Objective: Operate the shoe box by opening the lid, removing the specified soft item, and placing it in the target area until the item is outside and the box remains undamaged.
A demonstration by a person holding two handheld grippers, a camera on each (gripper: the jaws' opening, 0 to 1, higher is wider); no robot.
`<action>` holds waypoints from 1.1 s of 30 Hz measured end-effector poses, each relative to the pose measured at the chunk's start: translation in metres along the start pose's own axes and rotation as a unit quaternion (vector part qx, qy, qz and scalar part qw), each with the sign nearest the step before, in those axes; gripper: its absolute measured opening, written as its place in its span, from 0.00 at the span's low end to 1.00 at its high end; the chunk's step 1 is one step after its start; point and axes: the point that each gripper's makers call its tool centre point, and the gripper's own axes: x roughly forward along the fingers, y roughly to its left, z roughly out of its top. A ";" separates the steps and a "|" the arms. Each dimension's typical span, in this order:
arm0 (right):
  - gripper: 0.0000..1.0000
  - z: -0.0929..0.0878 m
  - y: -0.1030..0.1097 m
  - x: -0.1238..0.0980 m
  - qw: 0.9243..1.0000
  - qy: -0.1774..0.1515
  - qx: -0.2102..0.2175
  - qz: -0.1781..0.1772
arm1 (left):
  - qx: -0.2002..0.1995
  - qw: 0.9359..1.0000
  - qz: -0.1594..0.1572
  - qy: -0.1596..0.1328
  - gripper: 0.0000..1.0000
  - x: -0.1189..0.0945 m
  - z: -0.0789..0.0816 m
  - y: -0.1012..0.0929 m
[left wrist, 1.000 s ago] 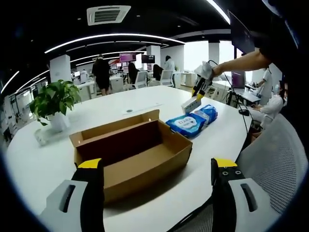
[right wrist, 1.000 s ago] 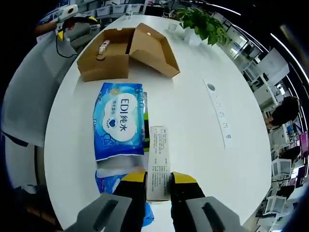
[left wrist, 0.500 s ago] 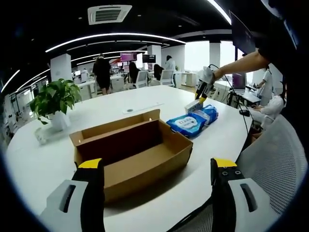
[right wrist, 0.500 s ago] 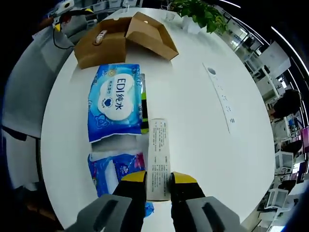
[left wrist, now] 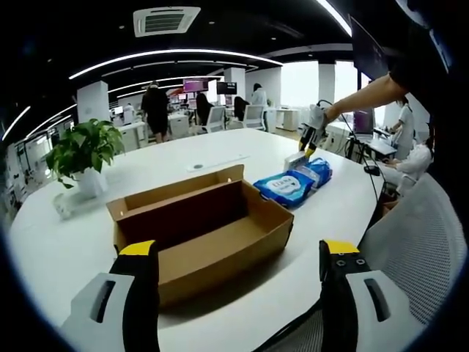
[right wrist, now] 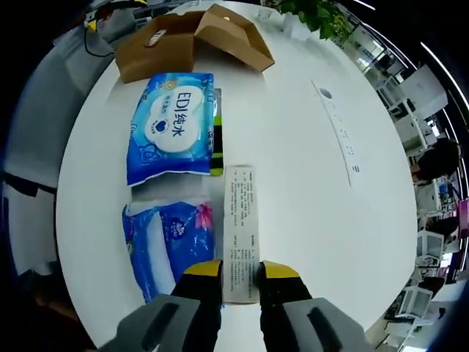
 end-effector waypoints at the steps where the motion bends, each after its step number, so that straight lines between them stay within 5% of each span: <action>1: 0.15 -0.002 0.000 0.001 1.000 0.004 0.000 0.000 | 0.000 1.000 0.001 0.000 0.94 0.000 0.000 0.000; 33: 0.16 -0.018 -0.009 0.012 0.999 0.031 -0.041 -0.012 | 0.002 1.000 0.004 0.007 0.93 0.000 -0.001 0.001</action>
